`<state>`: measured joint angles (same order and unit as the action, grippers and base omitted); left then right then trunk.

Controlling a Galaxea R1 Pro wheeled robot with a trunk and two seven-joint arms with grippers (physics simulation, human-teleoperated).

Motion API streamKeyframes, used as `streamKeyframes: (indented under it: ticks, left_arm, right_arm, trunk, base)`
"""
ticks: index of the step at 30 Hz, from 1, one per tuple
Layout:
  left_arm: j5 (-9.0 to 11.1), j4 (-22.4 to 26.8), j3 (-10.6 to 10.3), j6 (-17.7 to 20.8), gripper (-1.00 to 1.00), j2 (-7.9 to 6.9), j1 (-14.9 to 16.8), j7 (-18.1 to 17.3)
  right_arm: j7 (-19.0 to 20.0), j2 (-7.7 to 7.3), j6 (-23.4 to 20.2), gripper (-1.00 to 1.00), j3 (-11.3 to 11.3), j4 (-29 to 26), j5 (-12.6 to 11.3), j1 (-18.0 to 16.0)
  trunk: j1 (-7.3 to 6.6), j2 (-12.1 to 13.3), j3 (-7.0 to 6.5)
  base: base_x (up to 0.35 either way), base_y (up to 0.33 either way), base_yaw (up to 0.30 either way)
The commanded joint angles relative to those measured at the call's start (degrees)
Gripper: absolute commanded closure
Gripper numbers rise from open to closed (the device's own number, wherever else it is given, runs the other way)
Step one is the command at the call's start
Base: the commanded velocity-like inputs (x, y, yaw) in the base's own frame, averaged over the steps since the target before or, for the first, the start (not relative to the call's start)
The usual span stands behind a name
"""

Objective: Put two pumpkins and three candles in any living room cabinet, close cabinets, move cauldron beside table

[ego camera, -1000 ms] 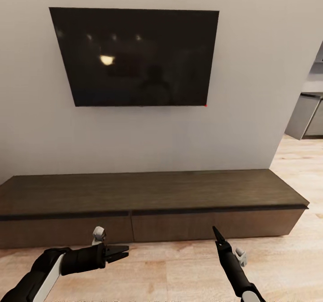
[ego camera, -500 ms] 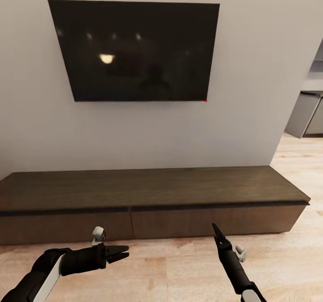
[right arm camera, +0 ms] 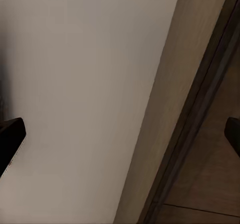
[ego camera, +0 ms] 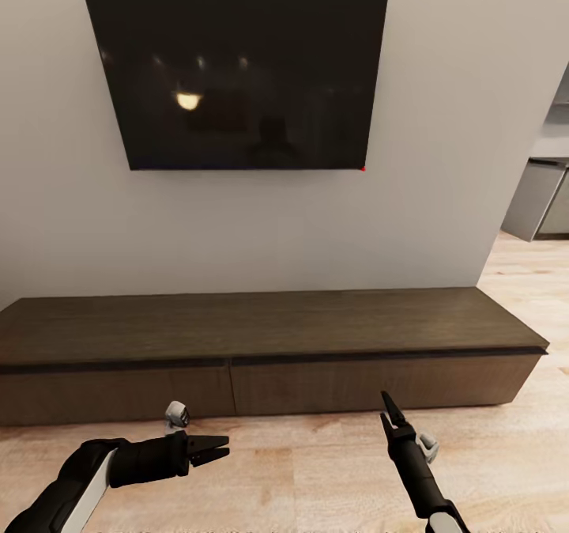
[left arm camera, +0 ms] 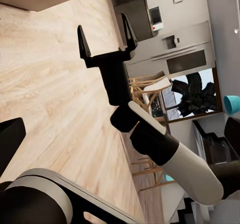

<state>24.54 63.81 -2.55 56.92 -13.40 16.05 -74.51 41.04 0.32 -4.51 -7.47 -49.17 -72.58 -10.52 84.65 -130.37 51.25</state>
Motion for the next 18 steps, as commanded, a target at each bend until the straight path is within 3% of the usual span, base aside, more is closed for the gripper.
streamKeyframes:
  ticks: [1, 10, 18]
  left_arm:
    - [0.2, 0.0, -0.1, 0.5, -1.00, -0.05, 0.0, -0.1]
    - [0.3, 0.0, -0.2, 0.5, -1.00, -0.08, 0.0, -0.3]
    - [0.1, 0.0, -0.2, 0.4, -1.00, -0.17, 0.0, -4.3]
  right_arm:
    - [0.8, -0.03, -0.5, -1.00, -0.1, 0.0, -0.6, 0.0]
    - [3.7, -0.08, -0.6, -1.00, 0.0, 0.0, -0.6, 0.0]
    - [4.0, 0.07, -0.5, -1.00, 0.1, 0.0, -0.3, 0.0]
  trunk:
    - [0.21, -0.4, 0.24]
    - [2.19, -4.0, 1.85]
    - [3.95, -7.3, 3.29]
  base:
    - [0.000, 0.000, 0.000]
    - [0.000, 0.000, 0.000]
    - [0.000, 0.000, 0.000]
